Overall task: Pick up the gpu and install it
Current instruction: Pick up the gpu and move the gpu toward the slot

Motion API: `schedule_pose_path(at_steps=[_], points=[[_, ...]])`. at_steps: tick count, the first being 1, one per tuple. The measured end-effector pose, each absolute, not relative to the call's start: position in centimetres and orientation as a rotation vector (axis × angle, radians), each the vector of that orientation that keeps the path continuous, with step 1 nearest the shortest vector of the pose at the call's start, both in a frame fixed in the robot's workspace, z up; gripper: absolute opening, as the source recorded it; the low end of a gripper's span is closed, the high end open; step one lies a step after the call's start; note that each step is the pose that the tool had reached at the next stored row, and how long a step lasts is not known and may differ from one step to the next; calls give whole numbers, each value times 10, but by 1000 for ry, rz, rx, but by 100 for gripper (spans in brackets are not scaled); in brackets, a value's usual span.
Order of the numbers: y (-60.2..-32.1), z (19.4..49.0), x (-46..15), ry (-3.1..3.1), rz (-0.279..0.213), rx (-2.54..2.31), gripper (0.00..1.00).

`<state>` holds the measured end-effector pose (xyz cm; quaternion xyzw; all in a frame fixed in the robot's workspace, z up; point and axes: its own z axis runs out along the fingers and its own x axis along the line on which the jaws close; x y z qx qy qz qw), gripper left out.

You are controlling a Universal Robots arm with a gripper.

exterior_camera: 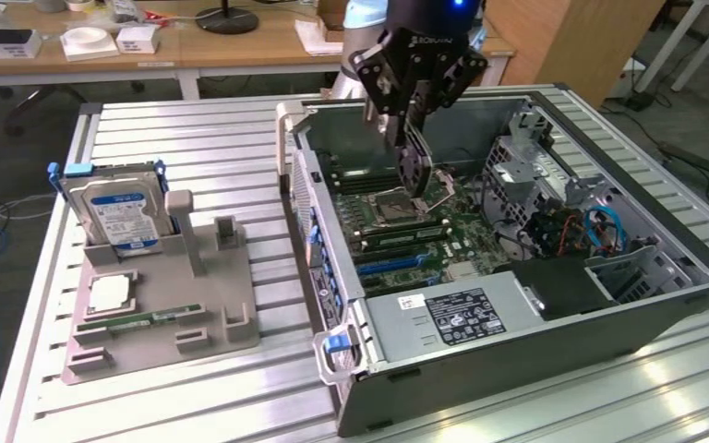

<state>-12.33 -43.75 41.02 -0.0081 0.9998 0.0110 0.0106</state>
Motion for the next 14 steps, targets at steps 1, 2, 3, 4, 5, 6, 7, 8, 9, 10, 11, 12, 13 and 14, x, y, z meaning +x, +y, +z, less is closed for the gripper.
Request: schedule_pose_path(at_steps=[1,2,3,4,5,6,7,8,9,10,11,12,13,14], points=[[-437,410,-122,3120,35,-25,26],[-438,410,-120,3120,34,-25,26],[-438,410,-119,3120,35,-25,26],[-438,410,-117,3120,34,-25,26],[-438,410,-115,3120,34,-25,26],[-438,410,-114,3120,34,-25,26],[-438,410,-112,3120,35,-25,26],[-438,410,-110,3120,35,-25,26],[-438,410,-109,3120,35,-25,26],[-438,410,-107,3120,35,-25,26],[-438,410,-105,3120,34,-25,26],[-437,410,-104,3120,34,-25,26],[-438,410,-102,3120,35,-25,26],[-438,410,-100,3120,34,-25,26]])
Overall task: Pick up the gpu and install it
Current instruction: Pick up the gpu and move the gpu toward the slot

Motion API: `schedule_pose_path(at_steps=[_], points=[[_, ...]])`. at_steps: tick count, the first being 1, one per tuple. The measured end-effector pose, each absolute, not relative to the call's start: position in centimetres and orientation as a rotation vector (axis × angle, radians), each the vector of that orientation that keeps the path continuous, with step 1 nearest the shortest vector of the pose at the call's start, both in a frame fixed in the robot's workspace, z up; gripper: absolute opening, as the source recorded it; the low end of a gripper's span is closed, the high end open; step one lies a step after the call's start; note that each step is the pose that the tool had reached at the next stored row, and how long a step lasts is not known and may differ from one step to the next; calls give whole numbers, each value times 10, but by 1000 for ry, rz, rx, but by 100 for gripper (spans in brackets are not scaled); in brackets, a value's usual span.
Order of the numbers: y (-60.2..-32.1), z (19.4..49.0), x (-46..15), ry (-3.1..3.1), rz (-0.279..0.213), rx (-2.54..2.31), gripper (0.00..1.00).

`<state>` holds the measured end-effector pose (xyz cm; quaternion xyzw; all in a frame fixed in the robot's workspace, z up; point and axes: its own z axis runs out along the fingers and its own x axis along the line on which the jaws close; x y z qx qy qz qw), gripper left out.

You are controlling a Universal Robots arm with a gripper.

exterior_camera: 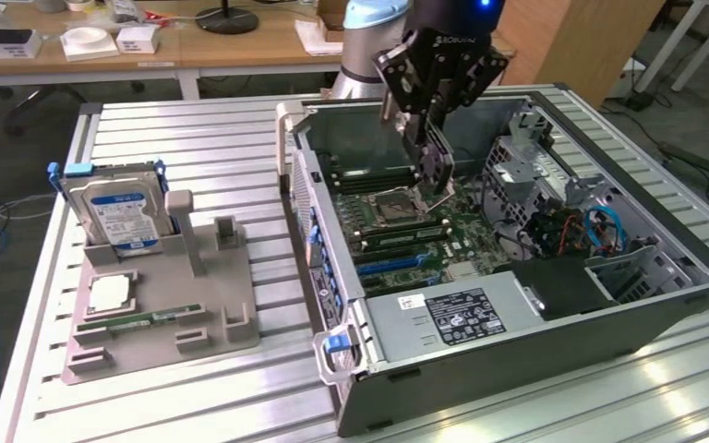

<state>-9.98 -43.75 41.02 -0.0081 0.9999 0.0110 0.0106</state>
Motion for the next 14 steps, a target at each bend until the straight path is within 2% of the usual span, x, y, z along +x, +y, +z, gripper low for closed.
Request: schedule_pose_path(at_steps=[14], points=[[-438,410,-74,3120,34,-25,26]])
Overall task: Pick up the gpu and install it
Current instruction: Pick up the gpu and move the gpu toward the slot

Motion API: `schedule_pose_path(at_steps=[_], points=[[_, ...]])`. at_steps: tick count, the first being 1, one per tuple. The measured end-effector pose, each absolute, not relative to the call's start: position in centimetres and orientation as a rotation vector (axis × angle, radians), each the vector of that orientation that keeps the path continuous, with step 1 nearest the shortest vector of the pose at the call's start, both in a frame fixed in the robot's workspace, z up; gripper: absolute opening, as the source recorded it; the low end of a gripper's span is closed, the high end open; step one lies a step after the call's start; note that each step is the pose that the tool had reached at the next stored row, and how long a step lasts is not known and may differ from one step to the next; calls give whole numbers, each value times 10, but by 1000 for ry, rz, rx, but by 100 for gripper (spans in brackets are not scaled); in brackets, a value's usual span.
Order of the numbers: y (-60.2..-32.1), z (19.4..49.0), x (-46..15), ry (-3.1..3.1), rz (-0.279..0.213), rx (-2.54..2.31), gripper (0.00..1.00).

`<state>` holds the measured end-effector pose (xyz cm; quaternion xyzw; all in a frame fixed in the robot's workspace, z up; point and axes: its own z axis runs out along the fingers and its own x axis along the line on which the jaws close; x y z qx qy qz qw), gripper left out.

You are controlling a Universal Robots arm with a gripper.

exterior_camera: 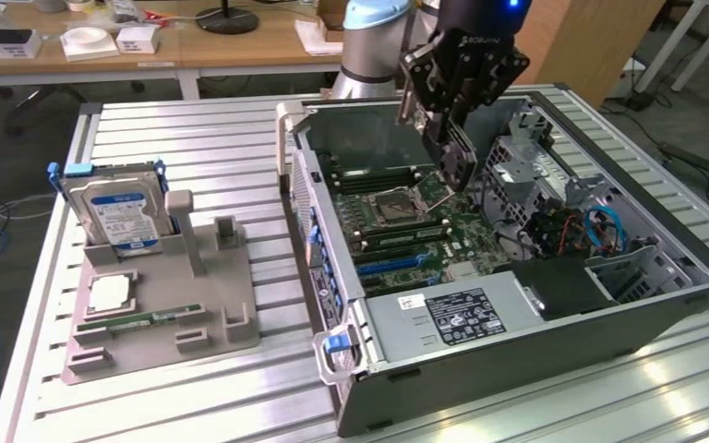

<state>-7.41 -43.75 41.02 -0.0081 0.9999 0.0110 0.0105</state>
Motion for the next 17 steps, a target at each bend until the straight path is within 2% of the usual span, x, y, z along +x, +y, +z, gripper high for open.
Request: schedule_pose_path(at_steps=[17], points=[[-438,410,-51,3120,34,-25,26]])
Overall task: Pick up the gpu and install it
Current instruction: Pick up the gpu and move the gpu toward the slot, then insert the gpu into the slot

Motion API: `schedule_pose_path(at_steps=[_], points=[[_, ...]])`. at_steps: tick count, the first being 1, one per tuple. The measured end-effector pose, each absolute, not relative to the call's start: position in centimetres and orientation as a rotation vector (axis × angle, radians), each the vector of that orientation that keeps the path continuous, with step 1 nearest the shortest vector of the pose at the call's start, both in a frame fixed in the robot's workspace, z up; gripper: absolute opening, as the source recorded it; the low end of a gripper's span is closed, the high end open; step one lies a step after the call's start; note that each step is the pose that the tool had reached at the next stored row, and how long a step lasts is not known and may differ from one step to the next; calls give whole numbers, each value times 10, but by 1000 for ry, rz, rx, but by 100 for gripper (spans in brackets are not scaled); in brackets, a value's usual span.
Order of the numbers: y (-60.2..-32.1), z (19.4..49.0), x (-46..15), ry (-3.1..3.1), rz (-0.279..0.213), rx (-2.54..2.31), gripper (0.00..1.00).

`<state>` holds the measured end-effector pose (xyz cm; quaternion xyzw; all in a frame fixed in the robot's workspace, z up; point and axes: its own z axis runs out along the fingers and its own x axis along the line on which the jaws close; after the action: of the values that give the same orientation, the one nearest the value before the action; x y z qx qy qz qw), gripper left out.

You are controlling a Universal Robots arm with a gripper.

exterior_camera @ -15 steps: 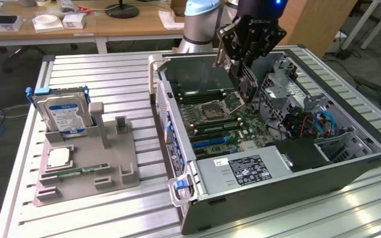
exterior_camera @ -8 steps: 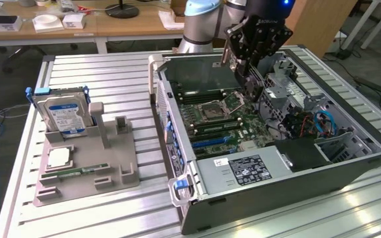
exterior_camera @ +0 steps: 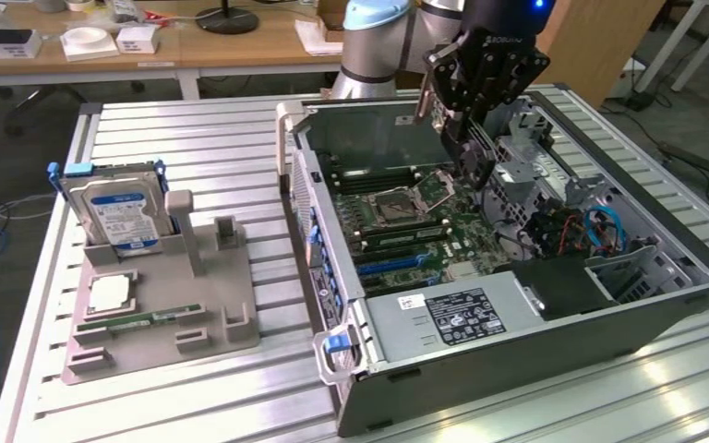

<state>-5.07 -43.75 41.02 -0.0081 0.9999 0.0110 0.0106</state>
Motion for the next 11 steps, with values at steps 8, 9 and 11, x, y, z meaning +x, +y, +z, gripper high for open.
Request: schedule_pose_path(at_steps=[8,9,11], points=[[-438,410,-51,3120,35,-25,26],[-438,410,-51,3120,35,-25,26],[-438,410,-51,3120,35,-25,26]])
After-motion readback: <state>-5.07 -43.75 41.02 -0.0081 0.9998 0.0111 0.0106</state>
